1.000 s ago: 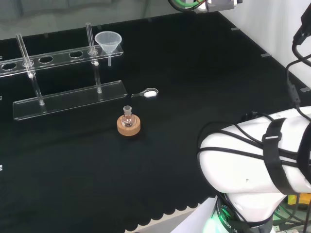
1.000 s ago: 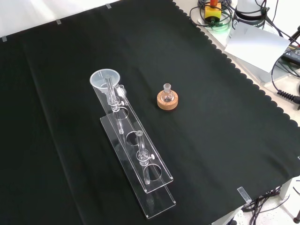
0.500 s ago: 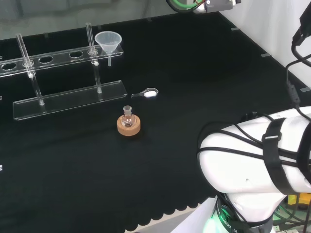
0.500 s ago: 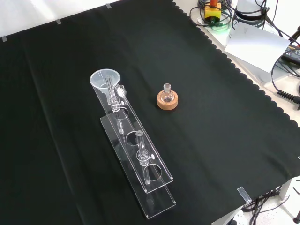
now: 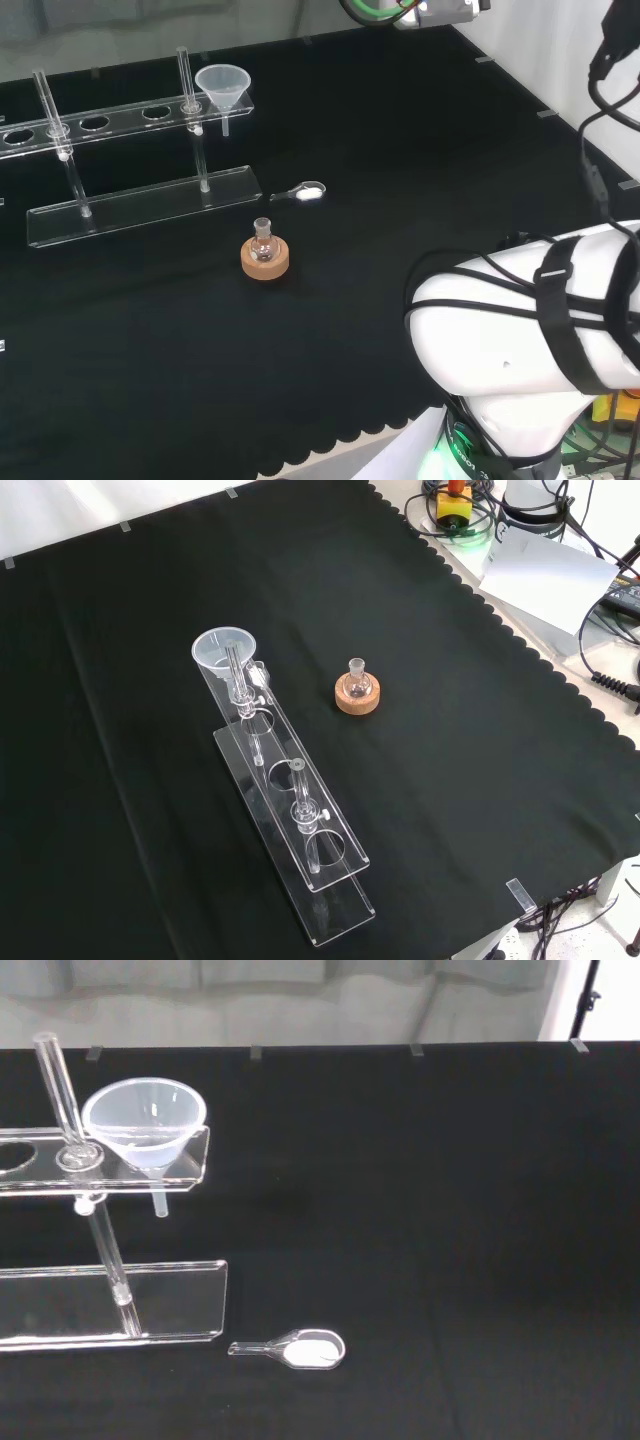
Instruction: Pick up the funnel from the transparent funnel stand.
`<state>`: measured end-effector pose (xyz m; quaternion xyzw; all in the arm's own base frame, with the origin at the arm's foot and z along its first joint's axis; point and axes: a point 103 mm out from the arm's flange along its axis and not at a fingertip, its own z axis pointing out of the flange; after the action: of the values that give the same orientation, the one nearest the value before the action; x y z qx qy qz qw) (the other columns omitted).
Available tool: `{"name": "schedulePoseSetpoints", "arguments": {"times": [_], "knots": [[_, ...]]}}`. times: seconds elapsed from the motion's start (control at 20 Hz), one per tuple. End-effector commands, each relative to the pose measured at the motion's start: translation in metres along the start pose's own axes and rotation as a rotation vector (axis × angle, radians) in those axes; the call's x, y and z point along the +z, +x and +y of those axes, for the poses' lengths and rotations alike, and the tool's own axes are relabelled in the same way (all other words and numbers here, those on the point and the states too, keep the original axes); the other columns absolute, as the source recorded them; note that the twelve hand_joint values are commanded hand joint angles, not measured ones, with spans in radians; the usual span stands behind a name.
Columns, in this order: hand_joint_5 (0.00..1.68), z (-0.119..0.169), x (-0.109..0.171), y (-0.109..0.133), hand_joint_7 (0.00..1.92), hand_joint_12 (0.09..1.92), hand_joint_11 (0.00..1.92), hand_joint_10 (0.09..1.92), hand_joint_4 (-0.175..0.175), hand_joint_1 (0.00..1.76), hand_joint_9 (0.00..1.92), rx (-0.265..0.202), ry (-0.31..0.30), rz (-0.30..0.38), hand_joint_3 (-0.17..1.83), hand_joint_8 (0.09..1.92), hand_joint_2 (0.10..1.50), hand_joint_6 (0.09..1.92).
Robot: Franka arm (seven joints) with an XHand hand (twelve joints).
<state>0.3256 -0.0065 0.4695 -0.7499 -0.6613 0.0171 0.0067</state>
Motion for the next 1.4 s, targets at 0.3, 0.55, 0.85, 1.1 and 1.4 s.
{"name": "schedulePoseSetpoints", "arguments": {"times": [0.3, 0.55, 0.85, 1.1, 1.4], "knots": [[0.25, 0.074, 0.049, -0.001, 0.03, 1.36, 0.04, 0.64, -0.005, 0.01, 0.22, 0.003, 0.051, -0.003, 0.34, 0.54, 1.23, 0.09], [0.25, 0.128, 0.074, 0.021, 0.03, 1.37, 0.03, 0.64, -0.009, 0.02, 0.22, -0.054, 0.103, -0.017, 0.32, 0.54, 1.23, 0.09], [0.23, 0.173, 0.103, 0.055, 0.03, 1.38, 0.0, 0.65, -0.02, 0.06, 0.2, -0.103, 0.17, -0.033, 0.29, 0.54, 1.19, 0.09], [0.21, 0.193, 0.119, 0.085, 0.04, 1.38, 0.0, 0.66, -0.026, 0.12, 0.2, -0.144, 0.207, -0.058, 0.26, 0.55, 1.15, 0.09], [0.21, 0.206, 0.126, 0.114, 0.09, 1.41, 0.04, 0.71, -0.039, 0.3, 0.29, -0.181, 0.283, -0.095, 0.21, 0.61, 1.04, 0.09]]}}
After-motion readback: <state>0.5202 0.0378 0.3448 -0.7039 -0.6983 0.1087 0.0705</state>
